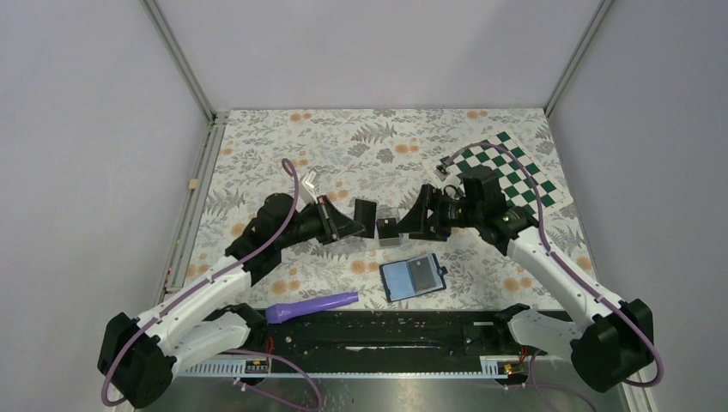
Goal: Put the credit cards into the card holder
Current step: Insert the credit card into the card holder.
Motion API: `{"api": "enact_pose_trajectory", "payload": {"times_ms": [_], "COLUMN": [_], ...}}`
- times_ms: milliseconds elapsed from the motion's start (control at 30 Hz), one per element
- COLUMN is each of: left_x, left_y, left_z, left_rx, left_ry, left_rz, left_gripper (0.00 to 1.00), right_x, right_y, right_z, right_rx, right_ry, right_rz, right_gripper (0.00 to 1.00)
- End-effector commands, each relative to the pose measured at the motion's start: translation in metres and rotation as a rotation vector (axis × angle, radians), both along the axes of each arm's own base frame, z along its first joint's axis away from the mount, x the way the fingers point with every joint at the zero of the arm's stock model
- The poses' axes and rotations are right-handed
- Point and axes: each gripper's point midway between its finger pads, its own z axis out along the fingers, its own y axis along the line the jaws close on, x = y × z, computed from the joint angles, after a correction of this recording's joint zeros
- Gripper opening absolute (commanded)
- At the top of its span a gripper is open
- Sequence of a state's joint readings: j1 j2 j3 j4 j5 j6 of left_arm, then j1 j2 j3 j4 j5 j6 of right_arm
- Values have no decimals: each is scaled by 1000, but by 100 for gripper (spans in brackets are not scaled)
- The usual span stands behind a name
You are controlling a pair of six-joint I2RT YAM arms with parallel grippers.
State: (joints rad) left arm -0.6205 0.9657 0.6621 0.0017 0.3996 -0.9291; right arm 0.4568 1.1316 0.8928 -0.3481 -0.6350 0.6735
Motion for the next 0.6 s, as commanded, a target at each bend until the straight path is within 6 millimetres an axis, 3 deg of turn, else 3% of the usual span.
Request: {"api": "enact_pose_trajectory", "payload": {"times_ms": [0,300,567], "left_x": [-32,-55,-52], "left_y": [-8,-15,-14], "left_z": [38,31,27], "left_rx": [-256,-339,-357], "left_ry": [-26,23,30], "left_rz": [-99,-162,-127], "left_gripper": [0,0,0], "right_x": [-30,-27,-33], "right_y": [24,39,61], "right_z": [49,55,56], "right_rx": [346,528,551], "right_ry": [-24,84,136], "right_rz": [175,191,252], "right_gripper": [76,67,42]}}
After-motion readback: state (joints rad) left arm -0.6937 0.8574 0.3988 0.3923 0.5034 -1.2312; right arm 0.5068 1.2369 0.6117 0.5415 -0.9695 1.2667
